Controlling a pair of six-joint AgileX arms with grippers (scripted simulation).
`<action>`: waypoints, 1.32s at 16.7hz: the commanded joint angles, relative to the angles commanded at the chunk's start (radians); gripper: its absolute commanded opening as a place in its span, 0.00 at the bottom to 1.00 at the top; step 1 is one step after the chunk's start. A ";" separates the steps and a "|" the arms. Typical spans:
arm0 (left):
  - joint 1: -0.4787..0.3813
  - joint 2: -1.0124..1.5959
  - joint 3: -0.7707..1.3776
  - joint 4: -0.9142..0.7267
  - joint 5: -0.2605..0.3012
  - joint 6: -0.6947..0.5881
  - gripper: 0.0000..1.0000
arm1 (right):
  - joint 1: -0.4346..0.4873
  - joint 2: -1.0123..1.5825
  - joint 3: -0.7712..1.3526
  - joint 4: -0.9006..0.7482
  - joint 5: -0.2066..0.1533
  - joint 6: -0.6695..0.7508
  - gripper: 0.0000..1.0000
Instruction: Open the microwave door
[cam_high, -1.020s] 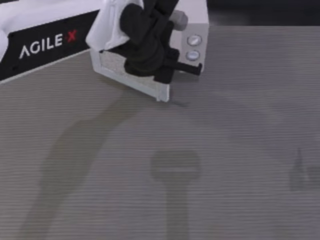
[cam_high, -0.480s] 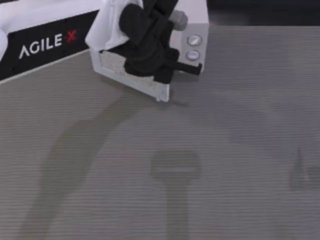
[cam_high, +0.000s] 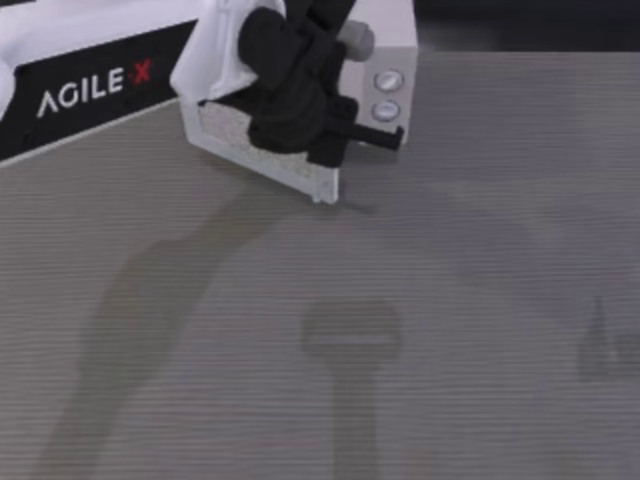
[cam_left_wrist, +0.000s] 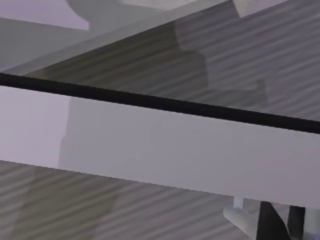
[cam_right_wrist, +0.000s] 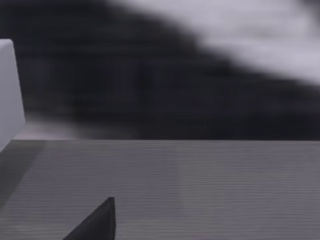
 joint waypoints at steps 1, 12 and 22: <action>0.000 0.000 0.000 0.000 0.000 0.000 0.00 | 0.000 0.000 0.000 0.000 0.000 0.000 1.00; 0.012 -0.036 -0.057 0.019 0.037 0.056 0.00 | 0.000 0.000 0.000 0.000 0.000 0.000 1.00; 0.032 -0.082 -0.117 0.043 0.073 0.128 0.00 | 0.000 0.000 0.000 0.000 0.000 0.000 1.00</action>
